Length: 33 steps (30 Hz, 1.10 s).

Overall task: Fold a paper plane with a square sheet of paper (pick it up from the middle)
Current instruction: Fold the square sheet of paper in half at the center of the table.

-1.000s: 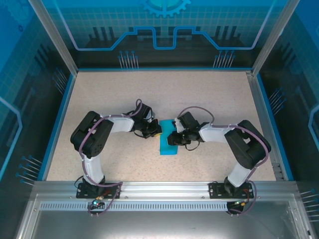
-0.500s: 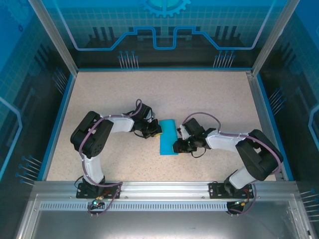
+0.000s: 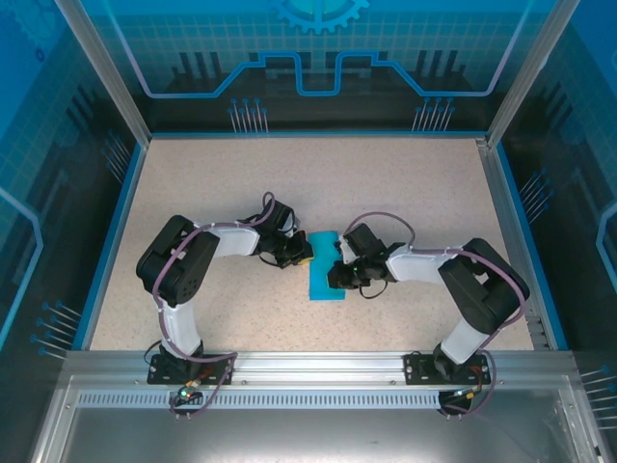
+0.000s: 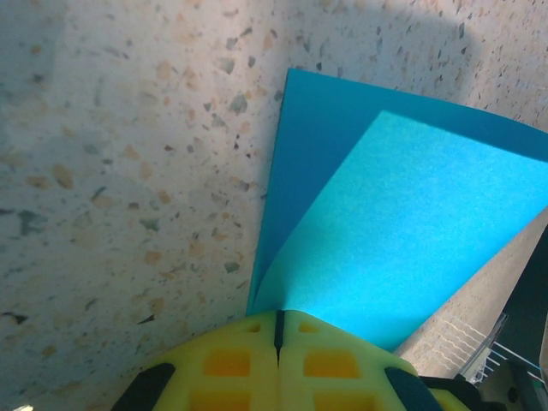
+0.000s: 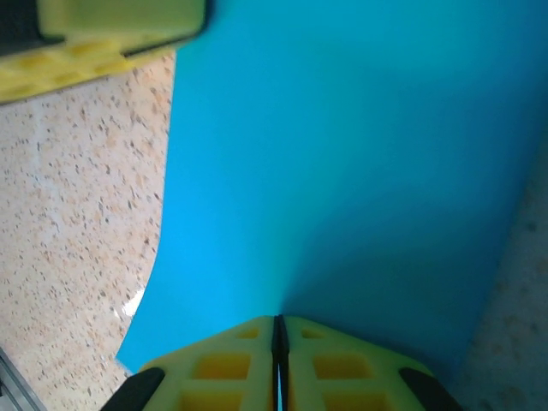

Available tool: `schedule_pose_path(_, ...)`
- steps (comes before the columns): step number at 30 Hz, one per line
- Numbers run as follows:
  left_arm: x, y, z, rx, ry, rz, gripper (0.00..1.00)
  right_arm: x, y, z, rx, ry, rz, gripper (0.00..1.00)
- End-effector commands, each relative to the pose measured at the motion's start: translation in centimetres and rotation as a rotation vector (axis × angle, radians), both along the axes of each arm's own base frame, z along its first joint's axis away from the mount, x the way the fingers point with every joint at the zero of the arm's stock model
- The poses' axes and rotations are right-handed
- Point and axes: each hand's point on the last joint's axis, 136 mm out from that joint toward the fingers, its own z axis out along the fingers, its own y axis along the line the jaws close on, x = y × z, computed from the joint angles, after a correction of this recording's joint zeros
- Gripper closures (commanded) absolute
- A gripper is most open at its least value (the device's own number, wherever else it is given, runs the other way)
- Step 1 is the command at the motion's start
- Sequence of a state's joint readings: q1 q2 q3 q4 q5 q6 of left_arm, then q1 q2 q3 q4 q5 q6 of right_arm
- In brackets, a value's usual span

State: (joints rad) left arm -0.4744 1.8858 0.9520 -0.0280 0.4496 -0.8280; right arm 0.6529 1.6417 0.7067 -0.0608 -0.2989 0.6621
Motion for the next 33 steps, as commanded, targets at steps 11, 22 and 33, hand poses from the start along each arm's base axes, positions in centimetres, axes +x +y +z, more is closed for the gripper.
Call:
schedule_pose_path(11, -4.3, 3.9, -6.1, 0.220, 0.195, 0.048, 1.00, -5.7, -4.5, 0.5, -0.091, 0.082, -0.005, 0.88)
schedule_pose_path(22, -4.7, 3.9, -6.0, 0.218, 0.202, 0.040, 1.00, 4.6, 0.7, 6.7, 0.086, -0.135, -0.078, 0.87)
schedule_pose_path(33, -5.0, 3.8, -6.1, 0.222, 0.216, 0.026, 1.00, 8.4, 0.8, 1.9, 0.113, -0.080, -0.198, 0.89)
